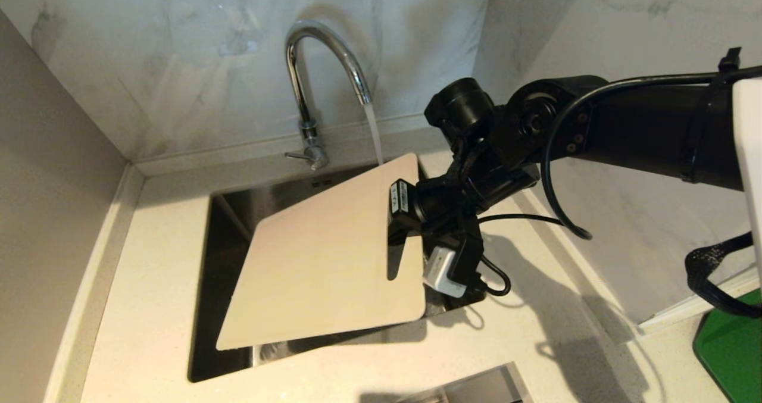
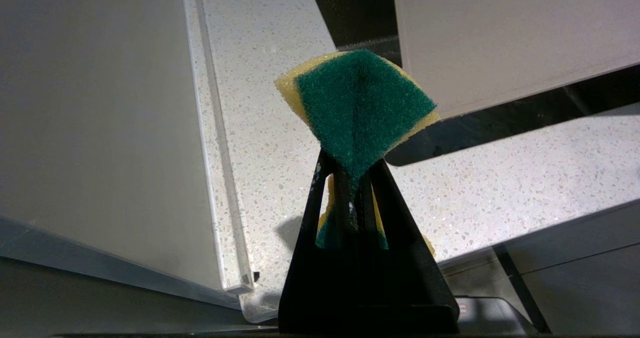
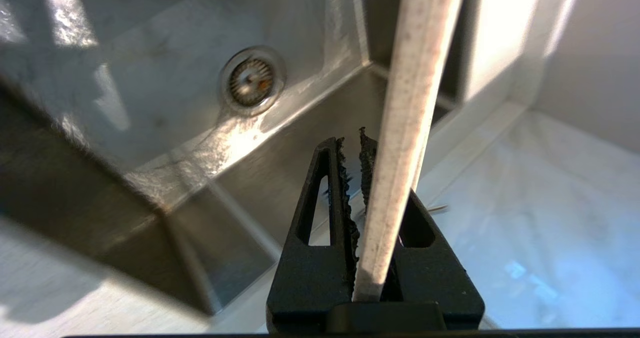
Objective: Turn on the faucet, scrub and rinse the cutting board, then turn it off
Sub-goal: Scrub the cutting board underwater
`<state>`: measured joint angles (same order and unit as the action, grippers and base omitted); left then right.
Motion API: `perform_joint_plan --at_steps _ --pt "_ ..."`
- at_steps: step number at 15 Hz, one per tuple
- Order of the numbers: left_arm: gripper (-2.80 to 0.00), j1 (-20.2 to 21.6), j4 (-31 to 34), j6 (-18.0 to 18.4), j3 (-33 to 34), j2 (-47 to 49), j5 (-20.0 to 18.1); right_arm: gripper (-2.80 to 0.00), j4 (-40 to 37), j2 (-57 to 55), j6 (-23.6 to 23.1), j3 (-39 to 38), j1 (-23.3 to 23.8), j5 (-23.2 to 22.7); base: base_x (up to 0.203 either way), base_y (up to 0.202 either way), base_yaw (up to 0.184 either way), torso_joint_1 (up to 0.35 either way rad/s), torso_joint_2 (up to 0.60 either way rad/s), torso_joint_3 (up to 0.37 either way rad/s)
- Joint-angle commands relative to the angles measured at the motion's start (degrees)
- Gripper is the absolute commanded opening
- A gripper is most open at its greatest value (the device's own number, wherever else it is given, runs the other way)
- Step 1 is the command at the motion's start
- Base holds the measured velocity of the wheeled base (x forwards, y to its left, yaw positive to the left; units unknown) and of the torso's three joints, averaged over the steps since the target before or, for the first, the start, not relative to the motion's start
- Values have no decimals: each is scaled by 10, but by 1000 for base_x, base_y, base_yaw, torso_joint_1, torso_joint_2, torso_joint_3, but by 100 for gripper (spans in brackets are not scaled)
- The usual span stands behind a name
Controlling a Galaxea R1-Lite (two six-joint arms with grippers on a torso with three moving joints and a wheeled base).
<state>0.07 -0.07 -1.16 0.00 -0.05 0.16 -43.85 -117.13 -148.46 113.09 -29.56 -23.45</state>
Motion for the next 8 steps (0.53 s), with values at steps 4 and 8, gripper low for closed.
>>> perform_joint_plan --at_steps 4,8 --pt "-280 0 0 0 1 0 0 -280 6 -23 -28 4 20 -7 0 0 0 0 0 0" --pt "-280 0 0 -1 1 0 0 -280 33 -38 -48 5 47 -43 0 0 0 0 0 0"
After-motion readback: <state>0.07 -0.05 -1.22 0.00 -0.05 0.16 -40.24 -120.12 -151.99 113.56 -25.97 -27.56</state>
